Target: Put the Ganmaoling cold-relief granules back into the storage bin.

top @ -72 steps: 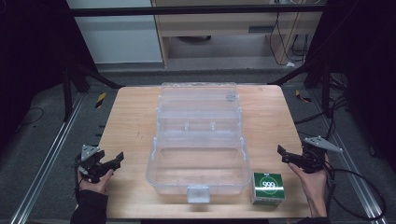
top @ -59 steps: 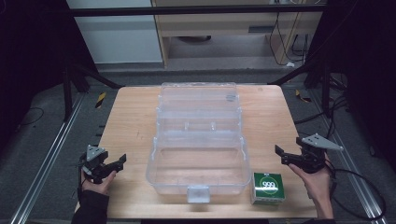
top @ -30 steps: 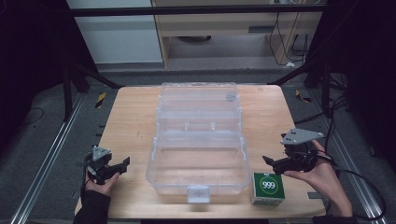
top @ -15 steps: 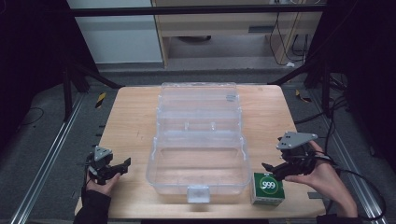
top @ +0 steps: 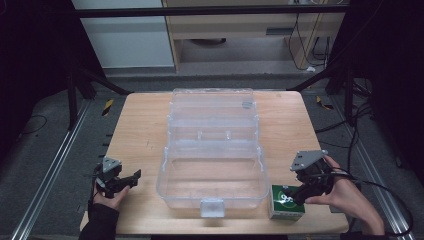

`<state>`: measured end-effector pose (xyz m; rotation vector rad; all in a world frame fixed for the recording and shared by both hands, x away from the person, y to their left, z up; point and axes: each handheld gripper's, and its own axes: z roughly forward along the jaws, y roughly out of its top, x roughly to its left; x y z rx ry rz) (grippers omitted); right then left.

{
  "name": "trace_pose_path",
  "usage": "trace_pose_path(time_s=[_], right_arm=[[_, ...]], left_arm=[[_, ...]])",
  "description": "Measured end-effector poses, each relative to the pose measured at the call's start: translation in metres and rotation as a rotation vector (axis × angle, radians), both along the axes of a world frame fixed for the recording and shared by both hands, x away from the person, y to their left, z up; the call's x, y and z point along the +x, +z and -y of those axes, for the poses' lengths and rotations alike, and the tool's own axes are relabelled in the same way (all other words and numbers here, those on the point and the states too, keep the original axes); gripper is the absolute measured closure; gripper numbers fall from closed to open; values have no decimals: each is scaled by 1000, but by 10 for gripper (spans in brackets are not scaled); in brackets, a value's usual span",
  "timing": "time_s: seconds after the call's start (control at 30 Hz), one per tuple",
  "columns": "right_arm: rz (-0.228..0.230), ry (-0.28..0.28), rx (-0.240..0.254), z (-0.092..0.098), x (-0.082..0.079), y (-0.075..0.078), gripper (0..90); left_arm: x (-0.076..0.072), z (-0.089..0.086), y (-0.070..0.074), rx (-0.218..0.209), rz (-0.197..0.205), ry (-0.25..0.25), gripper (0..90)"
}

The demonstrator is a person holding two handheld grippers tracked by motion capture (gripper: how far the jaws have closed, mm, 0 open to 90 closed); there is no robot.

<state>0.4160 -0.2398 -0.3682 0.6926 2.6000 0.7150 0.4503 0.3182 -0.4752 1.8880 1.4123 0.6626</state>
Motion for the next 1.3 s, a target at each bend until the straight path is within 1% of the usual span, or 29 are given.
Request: trace_pose_path(time_s=[0.13,0.6,0.73,0.97,1.1,1.3], right_arm=[[-19,18,-21,-2,-2,-5,27],[-70,54,-44,-4,-7,-19,20],[-76,61,-52,-5,-8,-23,16],[-97,98,-84,-7,-12,-30,12],[-105,104,-101,-8,-12,-33,12],[-124,132,-126,-11,-13,-40,12]], left_arm=[[0,0,0,2,-2,-1,223],[0,1,-1,9,-4,-5,222],[0,1,-1,10,-4,-6,222],[0,1,-1,11,-4,-6,222],[0,1,-1,12,-3,-6,222],[0,1,-1,13,-4,-7,222]])
